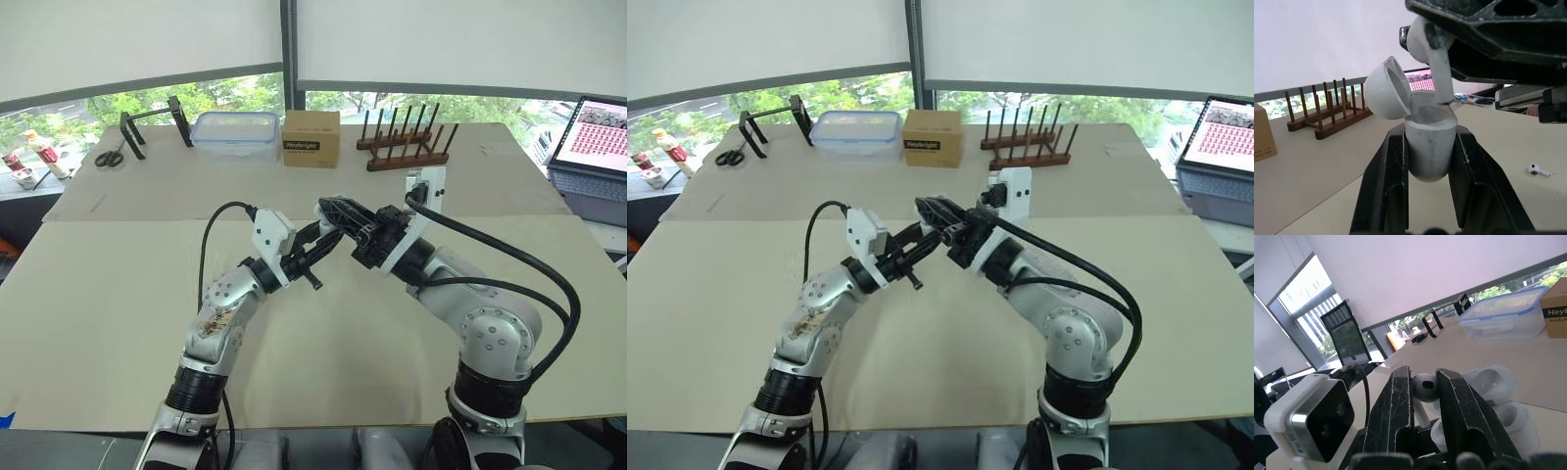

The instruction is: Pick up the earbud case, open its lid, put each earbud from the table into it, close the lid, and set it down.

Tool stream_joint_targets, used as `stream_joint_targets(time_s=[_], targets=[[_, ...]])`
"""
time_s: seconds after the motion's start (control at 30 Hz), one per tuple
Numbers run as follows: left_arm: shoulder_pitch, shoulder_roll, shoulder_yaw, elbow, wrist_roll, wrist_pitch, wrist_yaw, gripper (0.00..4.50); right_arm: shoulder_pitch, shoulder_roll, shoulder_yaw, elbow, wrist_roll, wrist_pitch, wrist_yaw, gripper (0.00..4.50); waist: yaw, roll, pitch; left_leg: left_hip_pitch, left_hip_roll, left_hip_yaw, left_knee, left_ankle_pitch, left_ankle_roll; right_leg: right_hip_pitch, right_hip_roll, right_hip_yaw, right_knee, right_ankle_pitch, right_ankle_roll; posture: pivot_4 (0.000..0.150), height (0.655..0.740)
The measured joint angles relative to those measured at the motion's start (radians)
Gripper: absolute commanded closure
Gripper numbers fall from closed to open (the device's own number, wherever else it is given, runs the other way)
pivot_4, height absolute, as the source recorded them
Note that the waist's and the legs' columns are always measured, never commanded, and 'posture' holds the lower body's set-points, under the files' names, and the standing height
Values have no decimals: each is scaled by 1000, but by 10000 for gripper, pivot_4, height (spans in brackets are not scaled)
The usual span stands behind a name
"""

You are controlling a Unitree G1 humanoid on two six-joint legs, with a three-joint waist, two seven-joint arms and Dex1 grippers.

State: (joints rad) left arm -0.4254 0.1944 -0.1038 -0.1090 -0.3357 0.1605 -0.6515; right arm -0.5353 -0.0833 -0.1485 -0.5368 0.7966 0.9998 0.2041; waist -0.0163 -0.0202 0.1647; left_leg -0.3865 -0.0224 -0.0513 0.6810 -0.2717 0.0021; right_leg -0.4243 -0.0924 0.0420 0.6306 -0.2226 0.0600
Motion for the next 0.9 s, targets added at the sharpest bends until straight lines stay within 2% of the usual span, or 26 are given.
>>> stream_joint_targets(time_s=[0.2,0.57,0.9], targets=[[0,3,0,-1,-6,26,-1,39116,28,-36,57,0,-47,-58,-3,41459,-1,0,0,0,0,0,0,0,0,0,0,0,0,0,0,1500,7400],[2,2,0,-13,-10,39,0,39116,40,-20,118,9,-125,-149,-37,41459,0,0,0,0,0,0,0,0,0,0,0,0,0,0,0,1500,7400],[2,3,0,-13,-19,61,6,39116,67,-47,134,10,-128,-165,-22,41459,-1,0,0,0,0,0,0,0,0,0,0,0,0,0,0,1500,7400]])
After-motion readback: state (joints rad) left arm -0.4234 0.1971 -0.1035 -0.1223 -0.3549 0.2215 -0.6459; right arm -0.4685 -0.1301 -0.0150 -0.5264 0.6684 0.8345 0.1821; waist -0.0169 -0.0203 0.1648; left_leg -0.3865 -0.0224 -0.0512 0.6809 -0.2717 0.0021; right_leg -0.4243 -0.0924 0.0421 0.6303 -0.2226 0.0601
